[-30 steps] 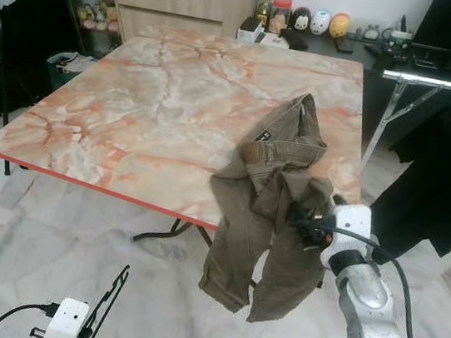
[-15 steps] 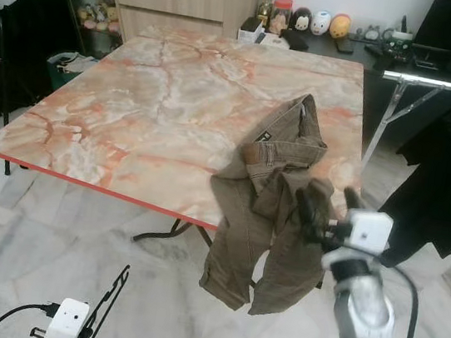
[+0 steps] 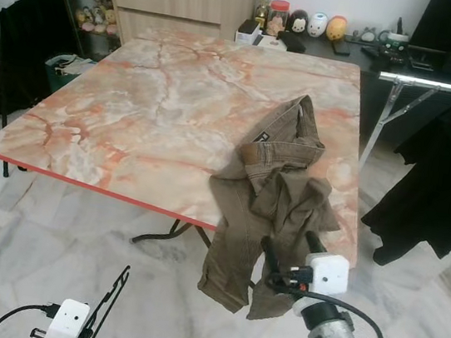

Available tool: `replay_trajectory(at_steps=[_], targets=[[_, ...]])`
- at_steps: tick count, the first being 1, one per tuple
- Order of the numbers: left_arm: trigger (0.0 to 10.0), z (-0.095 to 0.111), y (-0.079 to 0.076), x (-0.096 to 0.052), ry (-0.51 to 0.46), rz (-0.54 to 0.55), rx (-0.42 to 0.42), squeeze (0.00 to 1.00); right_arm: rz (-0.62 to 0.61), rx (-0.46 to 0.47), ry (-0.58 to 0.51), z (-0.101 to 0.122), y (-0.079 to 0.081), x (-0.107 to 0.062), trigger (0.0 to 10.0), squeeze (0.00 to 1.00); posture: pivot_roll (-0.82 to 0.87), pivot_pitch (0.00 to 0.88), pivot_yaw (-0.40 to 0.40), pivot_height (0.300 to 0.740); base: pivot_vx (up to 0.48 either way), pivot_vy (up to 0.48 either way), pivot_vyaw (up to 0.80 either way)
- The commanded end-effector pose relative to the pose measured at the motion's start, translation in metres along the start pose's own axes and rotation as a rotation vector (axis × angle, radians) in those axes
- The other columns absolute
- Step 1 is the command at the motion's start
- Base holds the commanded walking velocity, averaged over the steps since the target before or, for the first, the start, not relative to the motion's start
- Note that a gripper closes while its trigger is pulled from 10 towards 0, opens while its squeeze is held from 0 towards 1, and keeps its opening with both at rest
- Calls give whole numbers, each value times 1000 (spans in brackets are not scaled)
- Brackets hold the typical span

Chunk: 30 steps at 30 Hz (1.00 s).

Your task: Hang hanger

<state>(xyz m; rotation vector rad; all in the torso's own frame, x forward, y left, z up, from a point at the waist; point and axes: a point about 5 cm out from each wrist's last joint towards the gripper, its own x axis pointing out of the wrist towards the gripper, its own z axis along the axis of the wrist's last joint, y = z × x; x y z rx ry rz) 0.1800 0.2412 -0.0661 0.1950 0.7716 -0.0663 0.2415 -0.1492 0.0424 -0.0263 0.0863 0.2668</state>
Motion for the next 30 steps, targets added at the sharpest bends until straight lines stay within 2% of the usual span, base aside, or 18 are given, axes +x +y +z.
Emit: replay_trajectory(at_steps=[1,4,10,25,30], targets=[[10000,-5,0,-1,27,3,7,0,-11,39,59,-15,0,-4,10000,0,109,6,56,740,0,0,0],[10000,-6,0,-1,33,6,4,0,-10,89,190,-45,7,-10,10000,0,115,8,53,740,0,0,0],[10000,-7,0,-2,40,9,0,0,-37,106,267,-63,12,-17,10000,0,115,13,56,740,0,0,0],[10000,-7,2,-2,31,9,5,0,-45,101,269,-70,11,-16,10000,0,113,2,55,740,0,0,0],[10000,-8,2,-3,37,10,5,0,-91,109,272,-73,9,-16,10000,0,113,0,54,740,0,0,0]])
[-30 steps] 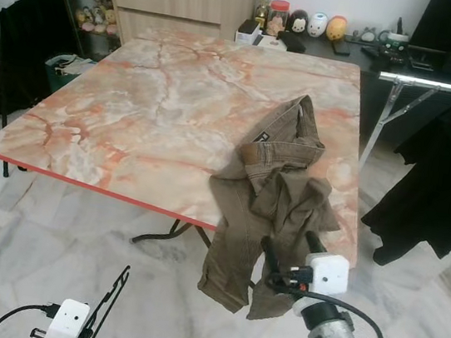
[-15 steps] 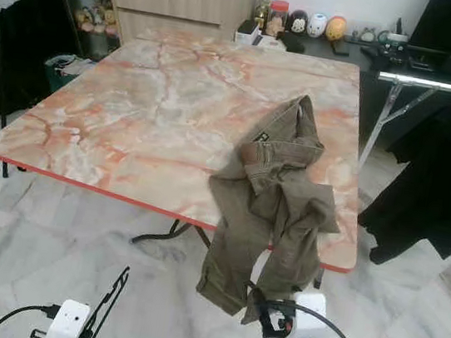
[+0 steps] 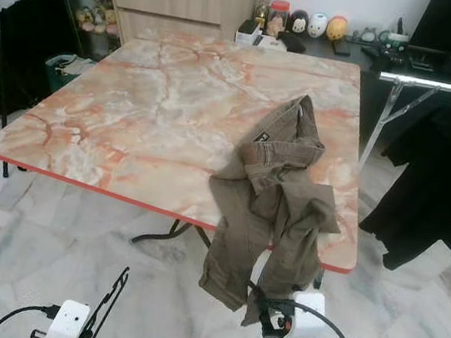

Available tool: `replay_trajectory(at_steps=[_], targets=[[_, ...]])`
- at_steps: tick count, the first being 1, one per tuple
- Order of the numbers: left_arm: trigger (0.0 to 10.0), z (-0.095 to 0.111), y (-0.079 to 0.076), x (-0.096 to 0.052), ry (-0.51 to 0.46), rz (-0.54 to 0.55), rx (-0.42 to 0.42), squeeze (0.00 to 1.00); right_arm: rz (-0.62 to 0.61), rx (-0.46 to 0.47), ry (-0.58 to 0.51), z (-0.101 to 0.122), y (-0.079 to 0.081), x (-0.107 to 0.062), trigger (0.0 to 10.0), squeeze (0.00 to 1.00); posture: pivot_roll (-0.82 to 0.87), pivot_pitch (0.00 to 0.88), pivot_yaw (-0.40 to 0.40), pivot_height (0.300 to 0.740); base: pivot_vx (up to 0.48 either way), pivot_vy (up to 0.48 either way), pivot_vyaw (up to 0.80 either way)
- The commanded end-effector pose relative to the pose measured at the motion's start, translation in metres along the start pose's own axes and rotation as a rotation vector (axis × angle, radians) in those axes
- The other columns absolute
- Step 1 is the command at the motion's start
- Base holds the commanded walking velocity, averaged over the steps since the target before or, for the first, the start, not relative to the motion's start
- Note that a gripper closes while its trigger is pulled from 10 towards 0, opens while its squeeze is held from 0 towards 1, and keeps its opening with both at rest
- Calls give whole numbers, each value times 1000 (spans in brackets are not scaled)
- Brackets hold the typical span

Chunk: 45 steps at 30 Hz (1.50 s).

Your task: Hang hanger

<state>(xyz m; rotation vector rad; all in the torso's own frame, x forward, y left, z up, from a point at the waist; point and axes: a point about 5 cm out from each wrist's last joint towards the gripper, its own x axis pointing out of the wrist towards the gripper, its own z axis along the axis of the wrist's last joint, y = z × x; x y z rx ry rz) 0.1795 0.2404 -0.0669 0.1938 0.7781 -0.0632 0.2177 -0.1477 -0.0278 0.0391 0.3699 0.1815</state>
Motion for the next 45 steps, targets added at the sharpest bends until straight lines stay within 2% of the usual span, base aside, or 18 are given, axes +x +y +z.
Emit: replay_trajectory(at_steps=[1,10,15,27,30,35,42,43,44,45], targets=[[10000,-8,3,-3,36,10,7,0,-29,17,-2,-1,-2,0,10000,0,114,0,53,740,0,0,0],[10000,-8,5,-3,42,15,3,0,-208,17,9,-2,-27,-2,10000,0,114,0,51,740,0,0,0],[10000,-7,6,-3,40,16,3,0,-188,30,-16,2,-28,0,10000,0,114,4,53,740,0,0,0],[10000,-3,1,-1,5,6,10,0,-132,-24,-18,13,-51,5,10000,0,117,1,54,740,0,0,0],[10000,-2,1,-1,0,6,9,0,-101,-50,-5,13,-50,7,10000,0,120,2,52,740,0,0,0],[10000,-3,2,-2,7,10,9,0,-83,-38,8,13,-49,9,10000,0,121,2,52,740,0,0,0],[10000,-1,5,-1,-2,14,11,0,27,-28,28,9,-30,14,10000,0,132,6,56,740,0,0,0],[10000,-1,4,-1,-2,14,11,0,25,-31,33,8,-29,15,8196,0,132,6,56,740,0,0,0],[10000,-1,4,-1,-2,14,11,0,25,-31,33,8,-29,15,8196,0,132,6,56,740,0,0,0],[10000,-1,4,-1,-2,13,12,0,23,-33,35,8,-29,15,6078,0,132,6,56,740,0,0,0]])
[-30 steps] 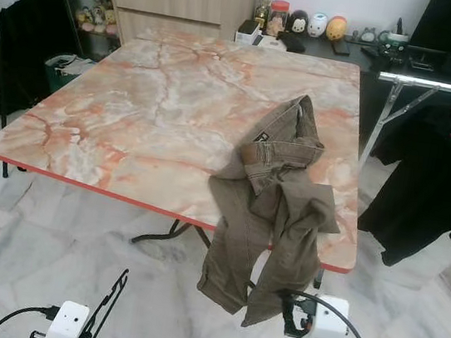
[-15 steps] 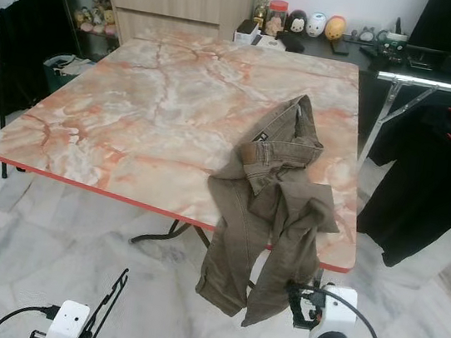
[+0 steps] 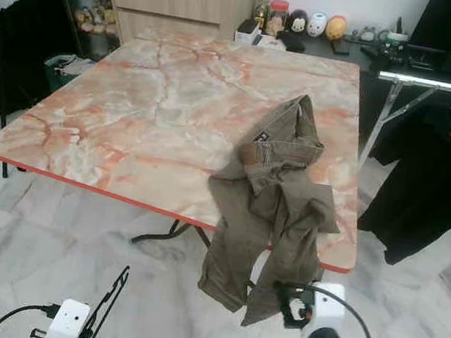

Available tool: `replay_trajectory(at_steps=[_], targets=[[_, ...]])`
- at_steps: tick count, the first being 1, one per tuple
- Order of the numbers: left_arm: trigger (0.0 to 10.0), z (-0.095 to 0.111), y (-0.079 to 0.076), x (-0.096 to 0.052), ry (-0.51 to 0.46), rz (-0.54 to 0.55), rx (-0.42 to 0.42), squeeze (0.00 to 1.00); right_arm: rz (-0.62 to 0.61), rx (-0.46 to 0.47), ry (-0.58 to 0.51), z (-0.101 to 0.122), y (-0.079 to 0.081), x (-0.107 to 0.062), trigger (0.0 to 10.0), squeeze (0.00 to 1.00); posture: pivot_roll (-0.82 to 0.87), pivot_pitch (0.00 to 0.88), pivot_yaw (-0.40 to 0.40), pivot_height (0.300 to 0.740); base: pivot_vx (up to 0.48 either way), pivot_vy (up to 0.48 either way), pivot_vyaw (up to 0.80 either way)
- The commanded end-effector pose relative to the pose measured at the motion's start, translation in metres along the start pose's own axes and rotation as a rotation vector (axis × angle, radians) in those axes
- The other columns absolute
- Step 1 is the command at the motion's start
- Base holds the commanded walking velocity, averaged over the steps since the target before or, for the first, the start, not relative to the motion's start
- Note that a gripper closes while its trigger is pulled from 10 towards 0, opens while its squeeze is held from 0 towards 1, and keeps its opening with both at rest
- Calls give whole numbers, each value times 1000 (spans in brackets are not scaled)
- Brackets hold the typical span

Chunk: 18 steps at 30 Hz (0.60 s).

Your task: Hang hanger

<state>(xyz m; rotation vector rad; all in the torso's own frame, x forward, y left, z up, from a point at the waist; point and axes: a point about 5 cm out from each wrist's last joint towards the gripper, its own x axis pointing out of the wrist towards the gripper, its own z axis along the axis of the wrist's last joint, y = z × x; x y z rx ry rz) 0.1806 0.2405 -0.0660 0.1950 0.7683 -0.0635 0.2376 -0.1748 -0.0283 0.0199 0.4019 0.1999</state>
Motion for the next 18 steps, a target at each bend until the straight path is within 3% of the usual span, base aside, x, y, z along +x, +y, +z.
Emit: replay_trajectory(at_steps=[1,3,5,6,15,16,17,18], targets=[[10000,-2,4,-2,8,11,11,0,8,-14,1,1,1,1,6078,0,132,6,56,740,0,0,0],[10000,-2,3,-2,6,9,13,0,2,-17,4,1,0,2,4627,0,130,8,59,740,0,0,0],[10000,-2,3,-2,6,8,13,0,-4,-21,5,2,-1,2,4549,0,130,8,59,740,0,0,0],[10000,-2,3,-2,7,8,13,0,-6,-23,4,2,-1,2,10000,0,129,9,59,740,0,0,0],[10000,-3,3,-2,6,6,13,0,-70,-25,-26,10,-11,4,10000,0,129,9,60,740,0,0,0],[10000,-3,3,-2,6,6,14,0,-70,-22,-33,12,-11,5,4118,0,128,7,60,740,0,0,0],[10000,-3,4,-2,6,6,14,0,-71,-23,-37,13,-11,6,0,0,129,6,59,740,0,0,0],[10000,-3,4,-2,6,6,15,0,-69,-23,-41,14,-11,6,0,0,128,3,58,740,0,0,0]])
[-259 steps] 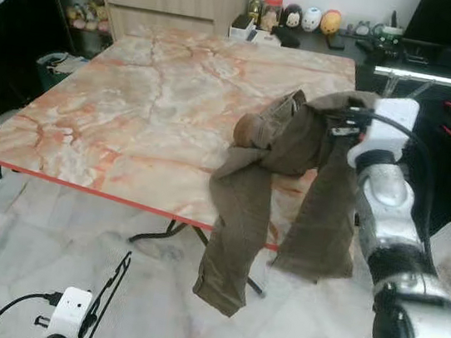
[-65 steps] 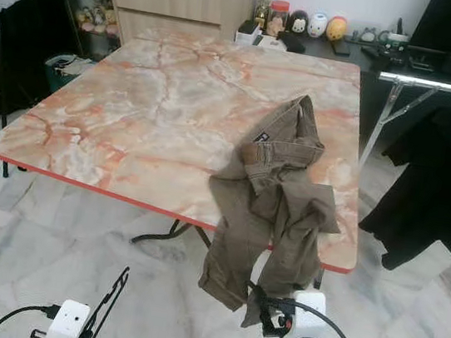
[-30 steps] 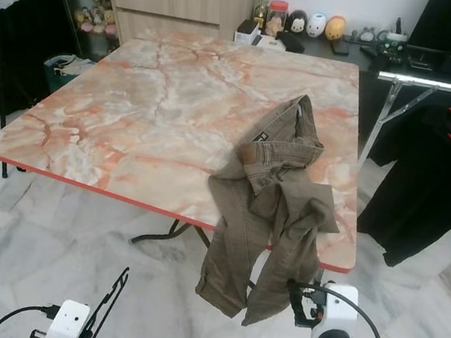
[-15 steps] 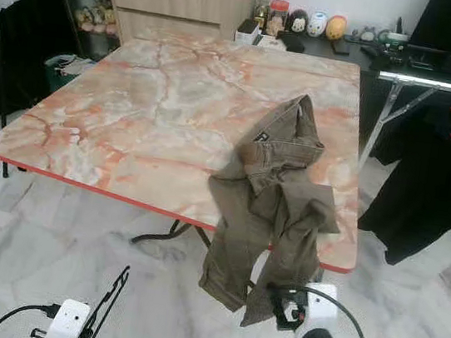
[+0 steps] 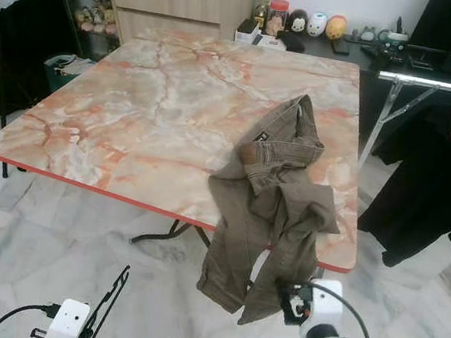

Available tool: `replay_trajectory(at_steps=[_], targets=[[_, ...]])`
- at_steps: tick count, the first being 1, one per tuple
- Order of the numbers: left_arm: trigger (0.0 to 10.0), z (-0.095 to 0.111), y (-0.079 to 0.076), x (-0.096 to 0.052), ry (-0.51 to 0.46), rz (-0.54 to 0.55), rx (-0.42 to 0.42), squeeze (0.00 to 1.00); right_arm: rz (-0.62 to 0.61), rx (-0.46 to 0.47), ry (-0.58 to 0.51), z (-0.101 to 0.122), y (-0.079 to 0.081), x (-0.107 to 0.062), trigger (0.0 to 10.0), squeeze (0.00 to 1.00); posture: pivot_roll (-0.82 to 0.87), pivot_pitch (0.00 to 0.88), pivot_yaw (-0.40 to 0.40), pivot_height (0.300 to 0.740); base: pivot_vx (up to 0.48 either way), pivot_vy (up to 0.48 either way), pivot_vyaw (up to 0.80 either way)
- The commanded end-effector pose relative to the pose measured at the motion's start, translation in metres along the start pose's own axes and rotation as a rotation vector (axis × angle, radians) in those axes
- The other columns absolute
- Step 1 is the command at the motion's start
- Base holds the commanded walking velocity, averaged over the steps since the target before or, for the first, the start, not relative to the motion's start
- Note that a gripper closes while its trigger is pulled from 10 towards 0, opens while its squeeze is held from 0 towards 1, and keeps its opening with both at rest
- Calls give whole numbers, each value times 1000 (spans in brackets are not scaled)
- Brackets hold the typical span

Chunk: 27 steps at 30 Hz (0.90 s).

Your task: Hang hanger

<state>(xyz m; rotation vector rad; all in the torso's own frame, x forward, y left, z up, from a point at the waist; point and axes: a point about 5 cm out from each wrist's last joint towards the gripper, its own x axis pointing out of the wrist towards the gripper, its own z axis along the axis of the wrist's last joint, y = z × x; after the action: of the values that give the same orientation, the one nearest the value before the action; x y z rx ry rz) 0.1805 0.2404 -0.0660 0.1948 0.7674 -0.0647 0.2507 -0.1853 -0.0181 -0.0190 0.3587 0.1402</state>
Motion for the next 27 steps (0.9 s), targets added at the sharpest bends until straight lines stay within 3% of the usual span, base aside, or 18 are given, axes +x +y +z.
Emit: replay_trajectory(at_steps=[1,27], targets=[[10000,-3,4,-2,5,8,14,0,-1,6,-4,0,1,1,0,0,129,2,58,740,0,0,0],[10000,-9,6,-4,43,23,14,0,22,9,-32,7,7,6,0,0,133,5,56,740,0,0,0]])
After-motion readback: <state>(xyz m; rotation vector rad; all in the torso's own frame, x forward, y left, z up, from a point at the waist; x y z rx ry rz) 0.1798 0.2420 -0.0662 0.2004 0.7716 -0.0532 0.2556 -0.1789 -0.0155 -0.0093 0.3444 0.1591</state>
